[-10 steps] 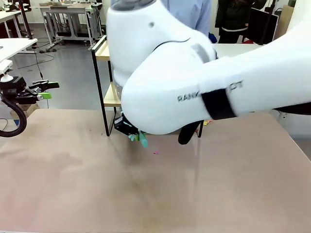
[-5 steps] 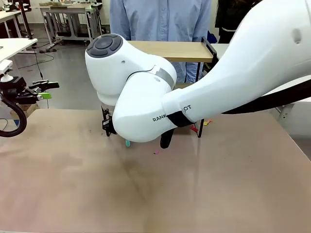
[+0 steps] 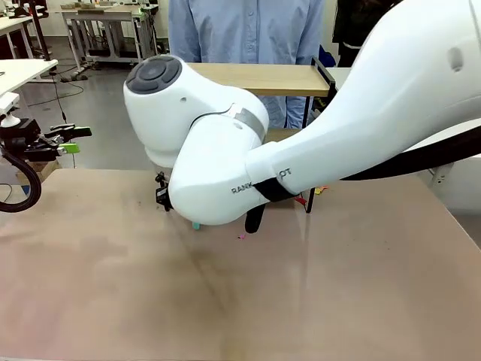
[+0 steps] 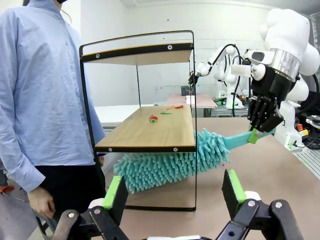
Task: Clean the shelf.
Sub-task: Clean the specific section of the Shelf indicated by the human with the Duster.
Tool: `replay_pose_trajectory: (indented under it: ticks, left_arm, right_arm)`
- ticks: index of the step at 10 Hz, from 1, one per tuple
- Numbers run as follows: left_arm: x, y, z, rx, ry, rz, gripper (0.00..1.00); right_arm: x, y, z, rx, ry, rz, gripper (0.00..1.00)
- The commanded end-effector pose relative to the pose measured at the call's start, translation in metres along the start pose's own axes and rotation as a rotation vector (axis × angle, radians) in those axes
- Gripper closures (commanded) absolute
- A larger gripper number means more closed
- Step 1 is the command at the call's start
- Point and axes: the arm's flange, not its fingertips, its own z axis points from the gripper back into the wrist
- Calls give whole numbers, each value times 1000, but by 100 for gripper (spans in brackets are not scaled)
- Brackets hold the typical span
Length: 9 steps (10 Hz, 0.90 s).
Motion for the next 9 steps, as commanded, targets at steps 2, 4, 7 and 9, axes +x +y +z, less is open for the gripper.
replay_pose_trajectory:
  ticks: [2,4,7,9]
  left_arm:
    - [4,-3,-1,-2,-1,-3,0]
    - [4,-3,-1,-2,-1,-3,0]
    - [4,-3,-1,-2,-1,-3,0]
    - [4,-3,-1,-2,-1,-3,0]
  right_arm:
    - [2,38,-13,-21,-112,-72,87]
    - [-2,50,-26,-1,-132,-94,87]
    - [-6,60,-50,7,-117,-74,87]
    - [-10,59,-69,12,-86,-89,87]
